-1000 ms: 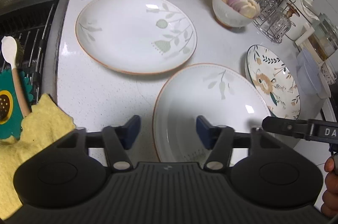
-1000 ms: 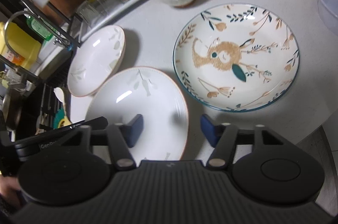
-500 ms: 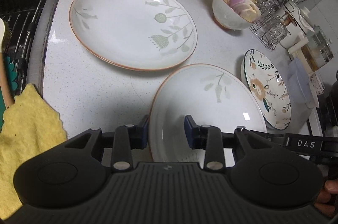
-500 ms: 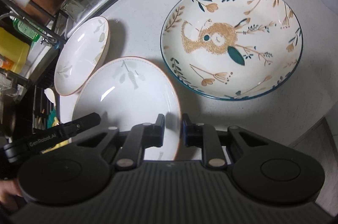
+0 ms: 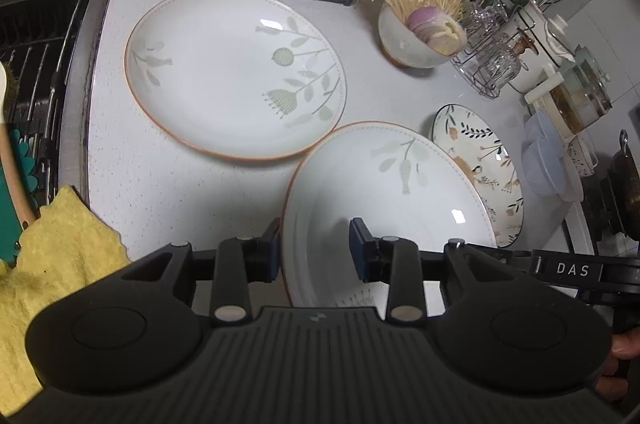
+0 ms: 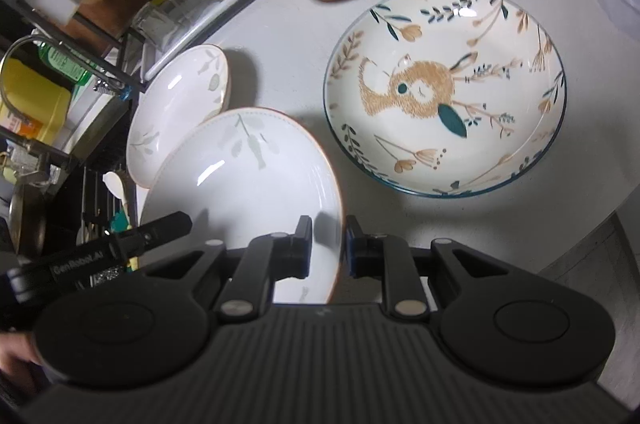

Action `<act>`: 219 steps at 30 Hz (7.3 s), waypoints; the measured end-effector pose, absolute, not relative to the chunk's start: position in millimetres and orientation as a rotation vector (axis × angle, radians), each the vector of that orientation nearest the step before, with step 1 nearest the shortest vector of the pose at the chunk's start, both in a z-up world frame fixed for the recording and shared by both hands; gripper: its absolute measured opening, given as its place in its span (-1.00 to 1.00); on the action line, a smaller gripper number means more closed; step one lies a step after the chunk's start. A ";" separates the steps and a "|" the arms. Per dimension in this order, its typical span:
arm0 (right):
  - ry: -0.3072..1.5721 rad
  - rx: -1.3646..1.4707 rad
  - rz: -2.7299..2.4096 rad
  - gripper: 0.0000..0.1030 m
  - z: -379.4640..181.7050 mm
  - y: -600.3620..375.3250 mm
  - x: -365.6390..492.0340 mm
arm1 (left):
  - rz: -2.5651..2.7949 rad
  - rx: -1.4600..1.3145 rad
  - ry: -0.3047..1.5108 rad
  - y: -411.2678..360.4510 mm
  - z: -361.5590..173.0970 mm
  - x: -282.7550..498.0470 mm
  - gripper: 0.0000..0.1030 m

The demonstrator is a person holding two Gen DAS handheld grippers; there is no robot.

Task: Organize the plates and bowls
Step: 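Lift the leaf-print plate with both grippers and carry it over the deer plate, then lower the leaf-print plate onto the deer plate and open both grippers, then move both grippers to the rim of the other leaf-print plate by the sink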

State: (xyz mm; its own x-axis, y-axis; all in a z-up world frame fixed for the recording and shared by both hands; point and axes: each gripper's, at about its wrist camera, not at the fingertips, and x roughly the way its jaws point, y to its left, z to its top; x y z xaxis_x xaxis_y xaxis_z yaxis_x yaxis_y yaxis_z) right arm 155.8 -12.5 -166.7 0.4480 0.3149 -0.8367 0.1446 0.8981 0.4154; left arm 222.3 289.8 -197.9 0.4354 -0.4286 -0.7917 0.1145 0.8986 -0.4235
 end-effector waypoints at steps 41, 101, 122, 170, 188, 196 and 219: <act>0.961 0.559 -0.072 -0.62 -100.4 -101.9 136.2 | -0.540 -0.267 1.102 186.2 -128.2 265.6 -0.23; 1.044 0.280 -0.003 -0.57 -192.2 -157.7 232.6 | -0.271 -0.379 1.316 107.1 -200.8 334.4 0.00; 0.930 0.298 -0.030 -0.56 -149.5 -162.4 231.7 | -0.336 -0.228 1.105 103.0 -130.4 316.5 0.00; 0.701 0.208 0.335 -0.56 -42.7 -175.6 105.7 | -0.169 -0.245 0.881 73.8 -45.6 138.7 0.02; 0.750 0.164 0.461 -0.56 -53.5 -176.4 97.1 | -0.024 -0.335 0.892 70.9 -61.7 106.8 0.05; 0.751 0.126 0.550 -0.56 -63.3 -188.6 108.5 | 0.086 -0.383 0.895 61.3 -76.6 98.5 0.05; 0.809 0.212 0.491 -0.56 -84.5 -93.5 178.8 | 0.051 -0.335 0.864 198.7 -105.0 201.1 0.27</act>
State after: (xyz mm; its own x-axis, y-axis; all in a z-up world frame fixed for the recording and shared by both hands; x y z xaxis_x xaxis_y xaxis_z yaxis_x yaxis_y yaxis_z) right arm 178.8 -93.5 -84.5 0.5864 0.4971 -0.6395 -0.3386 0.8677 0.3640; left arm 201.1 198.7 -105.0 0.6518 -0.0906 -0.7530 -0.1789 0.9464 -0.2688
